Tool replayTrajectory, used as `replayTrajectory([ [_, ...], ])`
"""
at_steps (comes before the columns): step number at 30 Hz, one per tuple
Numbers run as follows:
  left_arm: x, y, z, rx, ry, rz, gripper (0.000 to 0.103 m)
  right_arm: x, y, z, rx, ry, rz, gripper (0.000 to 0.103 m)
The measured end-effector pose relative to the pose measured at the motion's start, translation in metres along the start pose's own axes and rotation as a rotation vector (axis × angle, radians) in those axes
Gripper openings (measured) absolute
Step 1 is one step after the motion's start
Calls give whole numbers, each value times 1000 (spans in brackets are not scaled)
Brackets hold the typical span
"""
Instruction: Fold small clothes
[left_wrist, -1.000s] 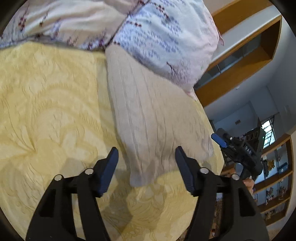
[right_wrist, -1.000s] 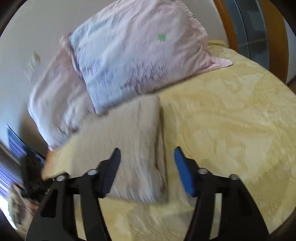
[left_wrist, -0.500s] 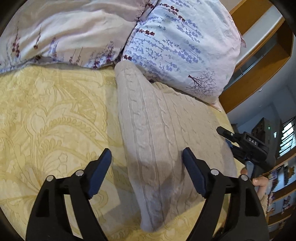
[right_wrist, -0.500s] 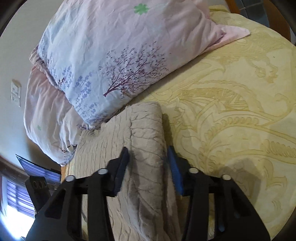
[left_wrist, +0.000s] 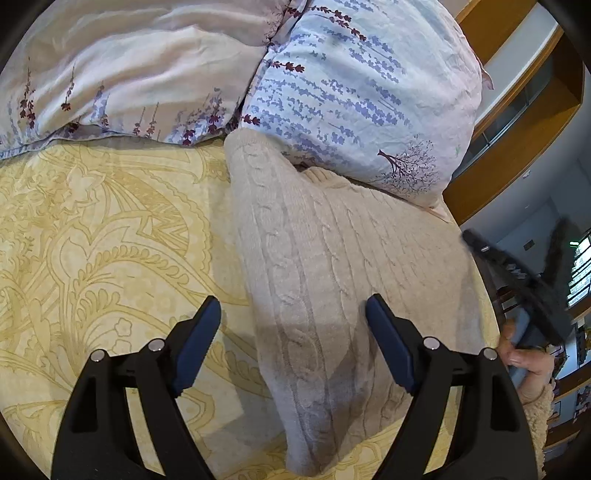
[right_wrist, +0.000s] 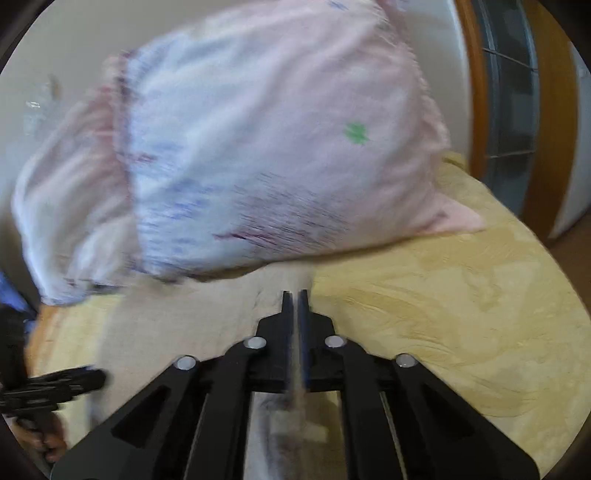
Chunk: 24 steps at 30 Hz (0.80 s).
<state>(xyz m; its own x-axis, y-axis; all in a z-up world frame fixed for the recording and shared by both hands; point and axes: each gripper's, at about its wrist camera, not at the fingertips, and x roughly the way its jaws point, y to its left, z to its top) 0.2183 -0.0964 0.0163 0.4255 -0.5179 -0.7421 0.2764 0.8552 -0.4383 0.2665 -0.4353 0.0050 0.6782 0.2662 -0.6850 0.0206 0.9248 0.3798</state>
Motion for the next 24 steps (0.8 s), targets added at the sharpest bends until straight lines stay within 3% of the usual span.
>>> replayTrajectory([
  [2, 2, -1, -1, -2, 3, -6, 81, 20, -13, -9, 56, 92, 29, 3],
  [5, 2, 1, -1, -17, 13, -29, 81, 17, -24, -15, 143, 107, 110, 6],
  [7, 1, 3, -1, -28, 20, -44, 81, 8, -35, -16, 223, 109, 189, 21],
  [8, 1, 3, -2, -31, 22, -50, 81, 3, -39, -17, 250, 109, 223, 42],
  [9, 0, 3, -2, -33, 23, -53, 81, -1, -42, -18, 264, 110, 243, 52],
  [14, 2, 2, -5, -39, 32, -72, 81, -5, -34, -33, 226, 166, 279, 49],
  [15, 2, 2, -5, -40, 32, -72, 81, -3, -28, -37, 205, 173, 272, 27],
  [17, 1, 1, -6, -40, 30, -72, 81, -4, -15, -38, 125, 137, 240, 13],
  [21, -4, 2, -6, -41, 20, -78, 81, -33, -2, -28, 46, -30, 158, 9],
  [24, -5, 1, -6, -42, 17, -83, 81, -23, -1, -29, 11, -7, 55, 9],
])
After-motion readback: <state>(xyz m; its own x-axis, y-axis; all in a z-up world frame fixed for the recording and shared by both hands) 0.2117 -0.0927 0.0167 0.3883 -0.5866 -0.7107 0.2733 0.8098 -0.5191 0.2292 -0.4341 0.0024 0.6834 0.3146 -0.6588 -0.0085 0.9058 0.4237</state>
